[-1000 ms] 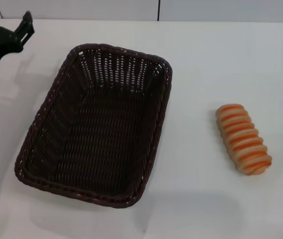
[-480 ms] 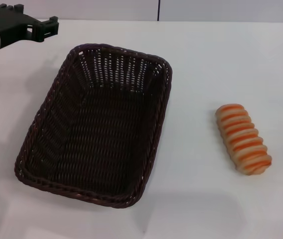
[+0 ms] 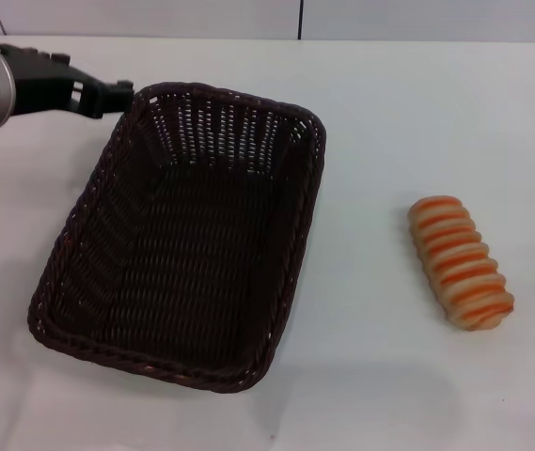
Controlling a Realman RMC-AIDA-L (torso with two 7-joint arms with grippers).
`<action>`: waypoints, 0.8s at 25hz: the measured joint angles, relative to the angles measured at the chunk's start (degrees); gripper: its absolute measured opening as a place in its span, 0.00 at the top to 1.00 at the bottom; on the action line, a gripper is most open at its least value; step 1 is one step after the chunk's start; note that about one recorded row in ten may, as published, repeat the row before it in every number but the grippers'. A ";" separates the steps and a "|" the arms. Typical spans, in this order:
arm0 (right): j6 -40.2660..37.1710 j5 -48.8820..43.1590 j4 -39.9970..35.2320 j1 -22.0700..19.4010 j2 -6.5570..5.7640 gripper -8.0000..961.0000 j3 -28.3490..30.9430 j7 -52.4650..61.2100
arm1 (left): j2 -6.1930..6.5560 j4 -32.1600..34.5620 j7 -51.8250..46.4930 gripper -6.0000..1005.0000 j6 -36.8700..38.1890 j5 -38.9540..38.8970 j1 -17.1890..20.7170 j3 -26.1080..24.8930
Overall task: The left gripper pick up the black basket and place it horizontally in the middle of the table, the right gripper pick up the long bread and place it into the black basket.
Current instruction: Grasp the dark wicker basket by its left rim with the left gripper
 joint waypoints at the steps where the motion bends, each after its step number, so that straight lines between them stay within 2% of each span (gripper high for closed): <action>1: 0.00 0.00 -0.04 0.08 0.00 0.12 0.00 0.00 | 0.00 0.00 0.00 0.24 0.00 0.00 0.00 0.00; 2: 0.00 -0.03 -0.03 0.20 -0.01 0.12 0.00 -0.01 | 0.00 0.00 0.00 0.24 0.00 0.00 0.00 0.00; 3: -0.01 -0.07 0.00 0.28 -0.03 0.12 0.00 -0.01 | 0.04 -0.25 -0.24 0.24 -4.16 0.36 -0.05 -0.41; 10: 0.02 -0.09 0.14 0.55 -0.02 0.12 0.00 -0.05 | 0.00 -1.61 -2.31 0.24 -10.54 0.33 -0.51 -0.91; 14: 0.02 -0.09 0.14 0.56 -0.01 0.12 0.00 -0.06 | -0.04 1.02 -2.39 0.25 -14.37 0.40 -2.43 -0.18; 20: 0.10 -0.09 0.19 0.66 -0.01 0.12 0.00 -0.07 | -0.15 5.63 -2.37 0.26 -14.81 1.23 -4.16 0.10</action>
